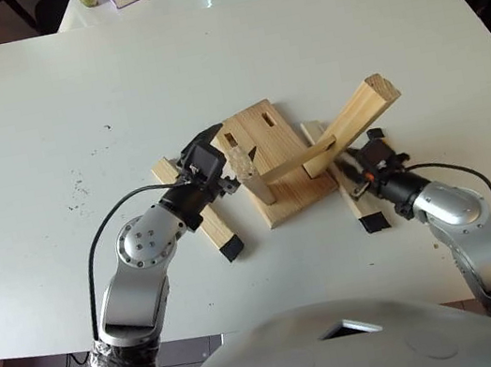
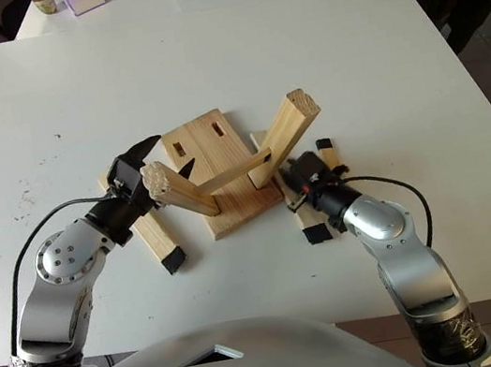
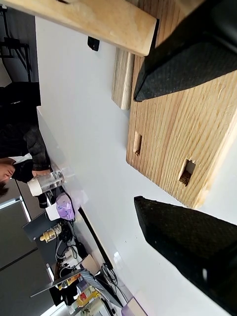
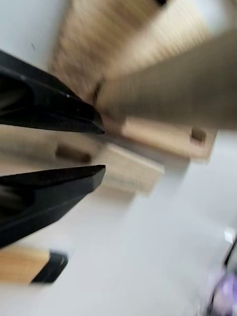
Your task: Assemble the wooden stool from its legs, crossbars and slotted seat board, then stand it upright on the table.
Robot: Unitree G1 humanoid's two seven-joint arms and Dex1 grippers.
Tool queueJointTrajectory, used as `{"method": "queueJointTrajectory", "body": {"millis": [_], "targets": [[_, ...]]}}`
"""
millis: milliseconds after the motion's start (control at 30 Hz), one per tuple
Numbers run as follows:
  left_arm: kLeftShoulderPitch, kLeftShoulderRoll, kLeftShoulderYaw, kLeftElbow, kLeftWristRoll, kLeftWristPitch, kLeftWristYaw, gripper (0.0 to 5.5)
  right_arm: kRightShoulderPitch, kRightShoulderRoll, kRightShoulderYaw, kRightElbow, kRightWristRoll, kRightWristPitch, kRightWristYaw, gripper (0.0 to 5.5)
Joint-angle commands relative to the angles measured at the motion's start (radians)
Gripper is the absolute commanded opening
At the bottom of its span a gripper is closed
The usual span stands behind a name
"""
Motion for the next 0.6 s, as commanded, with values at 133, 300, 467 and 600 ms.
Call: {"method": "queueJointTrajectory", "body": {"millis": [133, 300, 467, 600], "targets": [[-0.021, 0.009, -0.036, 0.026, -0.006, -0.030, -0.028, 3.58, -0.093, -0.008, 0.043, 0.327, 0.006, -0.253, 0.062, 1.15], [-0.065, 0.015, -0.025, 0.072, -0.008, -0.048, -0.036, 3.58, -0.098, -0.025, 0.005, 0.505, -0.002, -0.388, 0.042, 1.15], [-0.078, 0.020, -0.017, 0.104, -0.015, -0.056, -0.043, 3.58, -0.065, -0.032, -0.051, 0.549, 0.022, -0.430, 0.033, 1.15], [-0.095, 0.018, -0.015, 0.113, -0.027, -0.046, -0.046, 3.58, -0.054, -0.043, -0.089, 0.568, 0.020, -0.446, 0.017, 1.15]]}}
